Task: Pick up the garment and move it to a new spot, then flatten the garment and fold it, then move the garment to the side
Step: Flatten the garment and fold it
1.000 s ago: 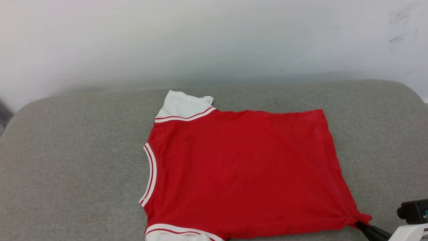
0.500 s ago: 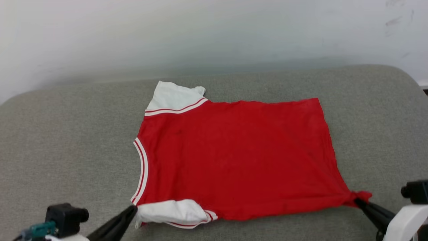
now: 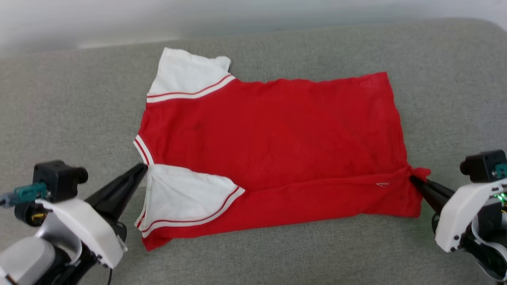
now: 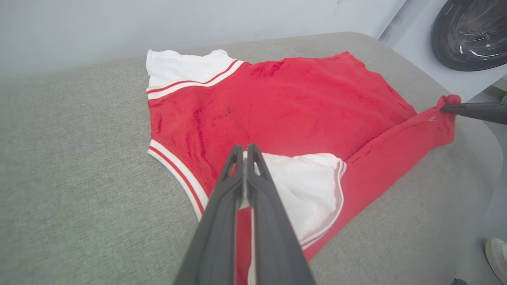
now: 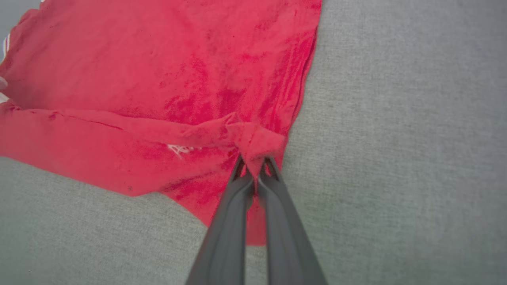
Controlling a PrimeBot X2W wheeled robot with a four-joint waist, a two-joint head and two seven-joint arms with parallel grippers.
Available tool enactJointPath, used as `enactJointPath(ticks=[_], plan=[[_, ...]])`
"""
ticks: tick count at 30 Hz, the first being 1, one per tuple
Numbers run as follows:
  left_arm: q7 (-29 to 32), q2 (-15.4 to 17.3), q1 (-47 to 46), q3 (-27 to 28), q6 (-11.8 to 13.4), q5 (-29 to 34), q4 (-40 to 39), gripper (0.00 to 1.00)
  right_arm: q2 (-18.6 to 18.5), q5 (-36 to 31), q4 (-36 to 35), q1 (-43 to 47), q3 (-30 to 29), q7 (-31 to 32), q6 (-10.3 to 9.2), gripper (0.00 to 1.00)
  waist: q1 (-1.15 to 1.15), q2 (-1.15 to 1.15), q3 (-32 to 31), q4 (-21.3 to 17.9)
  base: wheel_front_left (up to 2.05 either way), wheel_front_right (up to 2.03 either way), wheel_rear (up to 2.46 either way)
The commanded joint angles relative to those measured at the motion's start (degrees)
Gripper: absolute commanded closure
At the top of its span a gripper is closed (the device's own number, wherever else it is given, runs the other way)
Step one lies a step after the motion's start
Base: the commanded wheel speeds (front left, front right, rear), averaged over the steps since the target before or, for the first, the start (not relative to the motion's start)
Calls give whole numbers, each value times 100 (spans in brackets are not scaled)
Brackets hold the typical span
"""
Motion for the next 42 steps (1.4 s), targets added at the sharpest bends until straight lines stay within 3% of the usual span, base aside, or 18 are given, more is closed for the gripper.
enactJointPath(ticks=[1,12,13,14,15,16,17,18,23,27,33,42], plan=[[57,-72,-170,14,-60,60,126,100,72,-83,87,-160,41,31,-2,100,-1,0,222,-3,0,0,0],[567,-990,-1380,-379,-499,404,1947,100,478,-712,950,-817,30,270,-2,100,-1,0,548,147,0,0,0],[597,-1056,-1417,-425,-528,433,2058,94,499,-748,997,-833,49,286,-2,100,-1,0,546,149,0,0,0],[603,-1103,-1458,-458,-531,471,2173,67,521,-785,1048,-840,56,327,-3,100,-1,0,541,149,0,0,0],[589,-1165,-1487,-491,-511,500,2290,29,543,-819,1090,-843,69,353,-3,100,-1,0,532,150,0,0,0],[553,-1240,-1493,-505,-485,513,2415,0,570,-840,1134,-850,49,371,-3,99,-1,0,511,152,0,0,0],[509,-1306,-1491,-513,-458,533,2515,0,583,-902,1181,-855,7,362,-3,53,-1,0,488,155,0,0,0],[447,-1390,-1467,-495,-442,487,2630,0,592,-964,1247,-848,-33,400,-5,0,-1,0,456,160,0,0,0],[132,-1621,-1252,-488,-385,464,3059,0,672,-1170,1227,-737,-61,438,-3,0,-1,0,211,176,0,0,0],[-47,-1686,-998,-403,-164,357,3153,0,596,-1403,1088,-587,-109,512,-3,0,-1,0,-43,205,0,0,0],[17,-1760,-387,-397,429,132,2778,0,786,-1974,838,-112,-608,960,-2,0,-1,0,-413,279,0,0,0],[252,-1578,491,-555,1287,22,1593,0,1452,-2620,-107,694,-1494,1515,-3,0,-1,0,-611,325,0,0,0]])
